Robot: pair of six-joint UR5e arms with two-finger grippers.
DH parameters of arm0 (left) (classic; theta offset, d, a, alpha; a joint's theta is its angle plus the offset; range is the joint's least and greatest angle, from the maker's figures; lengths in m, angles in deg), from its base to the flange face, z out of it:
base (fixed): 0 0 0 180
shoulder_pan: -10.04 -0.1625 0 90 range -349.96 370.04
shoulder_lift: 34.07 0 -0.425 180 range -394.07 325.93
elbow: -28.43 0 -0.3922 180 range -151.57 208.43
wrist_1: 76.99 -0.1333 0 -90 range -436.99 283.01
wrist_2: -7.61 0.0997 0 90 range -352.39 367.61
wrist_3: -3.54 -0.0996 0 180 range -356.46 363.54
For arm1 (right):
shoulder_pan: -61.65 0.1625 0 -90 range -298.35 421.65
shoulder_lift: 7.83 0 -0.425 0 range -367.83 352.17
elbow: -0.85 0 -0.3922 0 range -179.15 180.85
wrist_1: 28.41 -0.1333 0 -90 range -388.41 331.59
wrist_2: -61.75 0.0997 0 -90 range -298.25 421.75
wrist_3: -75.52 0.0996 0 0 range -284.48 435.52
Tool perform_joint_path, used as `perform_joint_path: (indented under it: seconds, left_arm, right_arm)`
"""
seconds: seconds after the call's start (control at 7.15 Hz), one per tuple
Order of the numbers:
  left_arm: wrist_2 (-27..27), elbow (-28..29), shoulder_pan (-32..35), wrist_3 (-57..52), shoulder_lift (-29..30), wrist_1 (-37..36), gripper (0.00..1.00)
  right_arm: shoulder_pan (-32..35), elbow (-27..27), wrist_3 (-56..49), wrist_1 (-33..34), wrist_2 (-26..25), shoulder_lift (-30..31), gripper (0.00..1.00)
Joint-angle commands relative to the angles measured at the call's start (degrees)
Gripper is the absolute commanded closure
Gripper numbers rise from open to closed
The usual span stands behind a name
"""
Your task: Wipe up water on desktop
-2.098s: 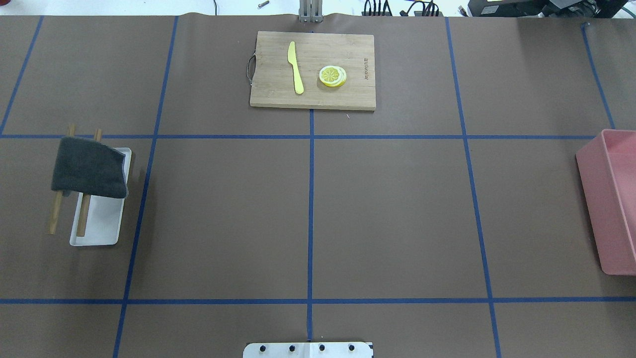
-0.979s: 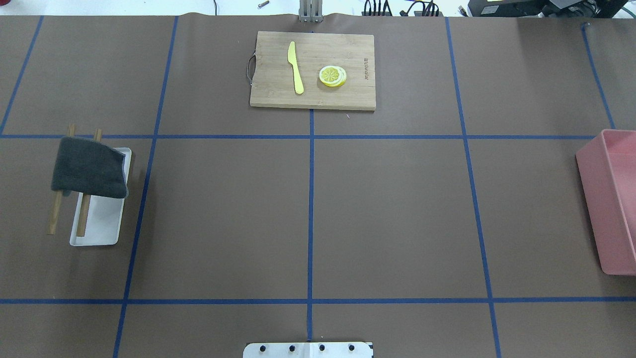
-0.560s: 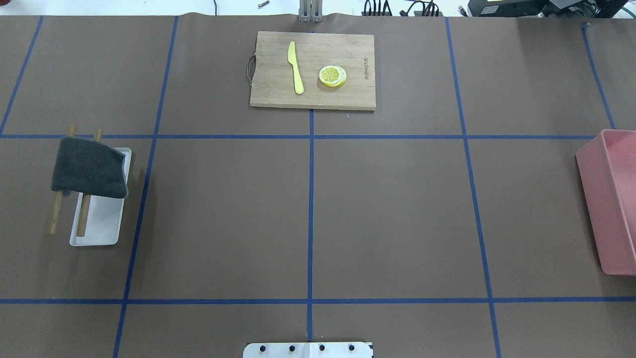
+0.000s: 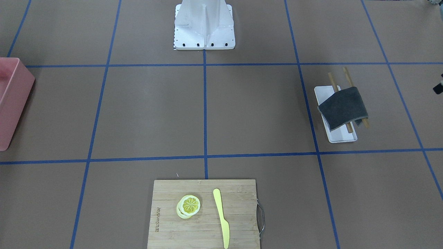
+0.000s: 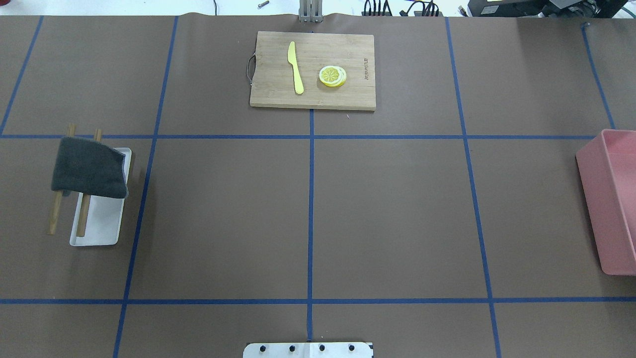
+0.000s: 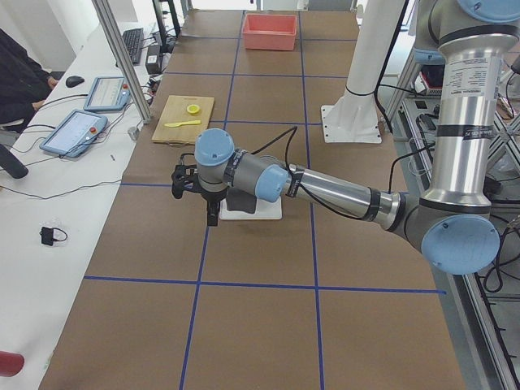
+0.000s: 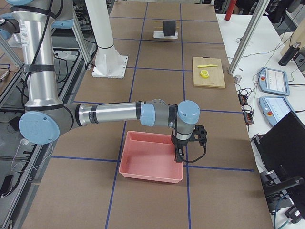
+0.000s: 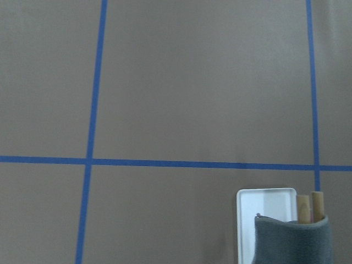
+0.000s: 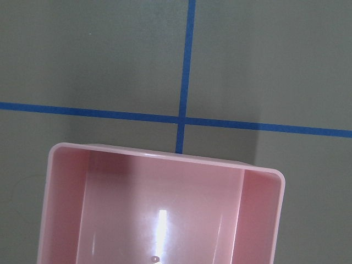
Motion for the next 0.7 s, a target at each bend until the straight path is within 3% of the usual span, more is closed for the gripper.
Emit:
perform_joint_path:
  seconds: [0.0, 0.28, 0.56]
  left_arm:
    - [-0.1, 1.5, -7.4, 16.6, -0.3, 11.8, 0.02]
    - [0.4, 2.0, -14.7, 29.0, 0.2, 18.2, 0.02]
    - [0.5, 3.1, -16.8, 30.2, 0.1, 18.9, 0.02]
  right_arm:
    - [-1.2, 0.4, -0.1, -0.2, 0.0, 0.0, 0.00]
    - [-1.9, 0.0, -0.1, -0.2, -0.1, 0.0, 0.00]
    - [-2.0, 0.1, 5.1, 0.0, 0.5, -1.6, 0.00]
